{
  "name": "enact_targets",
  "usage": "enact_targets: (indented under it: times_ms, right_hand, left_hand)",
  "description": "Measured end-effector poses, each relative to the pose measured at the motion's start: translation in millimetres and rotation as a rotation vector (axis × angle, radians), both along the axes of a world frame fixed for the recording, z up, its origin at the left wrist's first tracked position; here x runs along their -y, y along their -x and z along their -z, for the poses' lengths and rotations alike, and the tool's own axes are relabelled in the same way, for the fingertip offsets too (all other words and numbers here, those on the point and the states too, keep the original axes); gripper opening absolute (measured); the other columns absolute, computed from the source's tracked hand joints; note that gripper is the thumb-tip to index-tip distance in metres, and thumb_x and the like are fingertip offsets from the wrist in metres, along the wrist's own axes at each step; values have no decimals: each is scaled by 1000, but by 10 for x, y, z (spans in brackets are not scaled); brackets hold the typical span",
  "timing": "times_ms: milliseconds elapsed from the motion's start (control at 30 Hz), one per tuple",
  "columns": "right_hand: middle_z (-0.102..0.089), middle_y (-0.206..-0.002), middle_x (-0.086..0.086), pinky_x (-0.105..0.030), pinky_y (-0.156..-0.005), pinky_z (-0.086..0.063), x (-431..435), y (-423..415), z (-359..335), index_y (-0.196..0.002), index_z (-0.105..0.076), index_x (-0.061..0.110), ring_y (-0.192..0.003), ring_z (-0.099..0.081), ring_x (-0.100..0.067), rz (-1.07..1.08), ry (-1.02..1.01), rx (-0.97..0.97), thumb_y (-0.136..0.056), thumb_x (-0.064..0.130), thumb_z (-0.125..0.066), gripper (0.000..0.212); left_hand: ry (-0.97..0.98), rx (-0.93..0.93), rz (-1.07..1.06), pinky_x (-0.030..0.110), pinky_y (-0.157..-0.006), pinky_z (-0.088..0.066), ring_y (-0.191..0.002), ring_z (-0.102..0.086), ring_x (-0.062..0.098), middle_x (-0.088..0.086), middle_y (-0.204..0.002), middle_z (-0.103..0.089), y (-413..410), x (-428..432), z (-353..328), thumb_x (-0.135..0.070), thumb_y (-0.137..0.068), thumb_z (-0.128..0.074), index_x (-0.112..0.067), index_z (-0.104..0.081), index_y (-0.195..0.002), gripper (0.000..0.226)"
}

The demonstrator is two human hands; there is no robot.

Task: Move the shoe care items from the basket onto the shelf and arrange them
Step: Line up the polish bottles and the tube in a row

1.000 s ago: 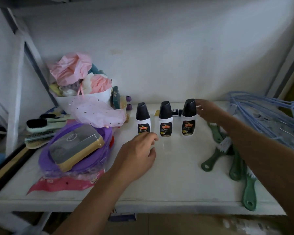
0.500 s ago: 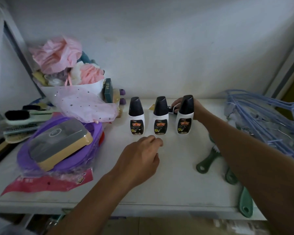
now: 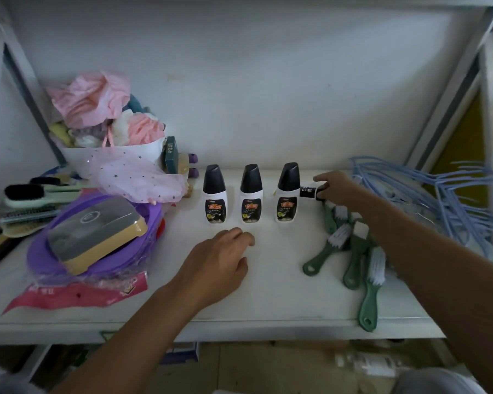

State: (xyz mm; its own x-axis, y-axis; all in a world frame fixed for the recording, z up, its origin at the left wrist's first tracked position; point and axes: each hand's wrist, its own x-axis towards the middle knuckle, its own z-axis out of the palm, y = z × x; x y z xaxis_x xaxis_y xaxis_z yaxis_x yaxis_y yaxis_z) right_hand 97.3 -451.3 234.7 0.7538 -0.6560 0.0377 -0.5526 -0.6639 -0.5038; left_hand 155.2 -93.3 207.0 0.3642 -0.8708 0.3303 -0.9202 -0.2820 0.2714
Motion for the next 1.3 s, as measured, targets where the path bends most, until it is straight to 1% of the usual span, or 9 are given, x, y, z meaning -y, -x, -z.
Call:
enact_targets:
  times_ms: [100,233,300,367,533,667,800,1000,1300]
  right_hand:
    - [-67,-105,-14,-29,-65,-50,-43,188,-74,-135,-58,9,-74,-59,-19,153,-318,252,-92,3,-63,44]
    - [-55,-124,-20,-21,-64,-57,-280,475,-183,-138,-48,6,-88,-62,-20,229,-1017,733,-97,-6,-52,42]
    - [-56,-123,-21,-27,-69,-61,-408,581,-168,-124,-52,2,-92,-64,-22,180,-1129,781,-95,-9,-54,31]
    - [-61,-116,-22,-32,-74,-62,-491,668,-132,-117,-54,-5,-93,-67,-26,144,-1084,747,-91,-12,-59,27]
    - [-70,-102,-14,-46,-84,-60,-514,747,-40,-122,-52,5,-92,-71,-29,232,-682,572,-74,2,-84,58]
    - [-69,-99,-4,-37,-66,-58,-582,686,4,-121,-49,14,-83,-69,-20,167,-324,358,-72,21,-88,63]
    - [-72,-106,-2,-34,-80,-50,-624,581,49,-124,-48,17,-95,-66,-19,74,-125,217,-73,21,-86,64]
    - [-66,-117,-8,-26,-76,-36,-659,507,101,-128,-49,15,-89,-50,-19,101,-29,125,-77,22,-81,61]
    - [-63,-122,-15,-28,-78,-37,-710,475,106,-133,-45,10,-111,-58,-32,165,-28,140,-76,19,-83,69]
  left_hand:
    - [-8,-12,-10,29,-83,-54,-104,-59,9,-12,-124,-57,10,-39,-32,-24,-97,-56,-26,-56,-130,33]
    - [-13,-18,-13,34,-82,-54,-106,-59,10,-11,-121,-57,13,-66,-61,-23,-97,-56,-25,-57,-127,30]
    - [-18,-18,-9,34,-82,-54,-106,-58,8,-12,-120,-57,12,-70,-65,-23,-96,-56,-25,-56,-126,30]
    - [-27,-19,-4,34,-82,-55,-106,-57,8,-12,-119,-57,16,-71,-61,-24,-96,-57,-27,-56,-125,29]
    - [-35,-36,19,26,-81,-53,-105,-57,6,-13,-121,-56,49,-43,-45,-24,-97,-57,-27,-56,-127,30]
    - [-43,-39,15,31,-83,-55,-107,-57,6,-13,-122,-56,57,-7,-41,-25,-98,-57,-27,-56,-127,30]
    - [-56,-17,8,35,-83,-54,-108,-57,8,-12,-121,-55,32,-11,-21,-25,-97,-57,-26,-56,-127,30]
    - [-72,-11,-7,28,-83,-53,-107,-56,6,-14,-123,-54,7,-11,-10,-27,-98,-56,-28,-55,-129,31]
    - [-75,-3,-4,29,-84,-54,-108,-57,8,-14,-125,-54,17,-16,-11,-28,-98,-56,-29,-54,-130,33]
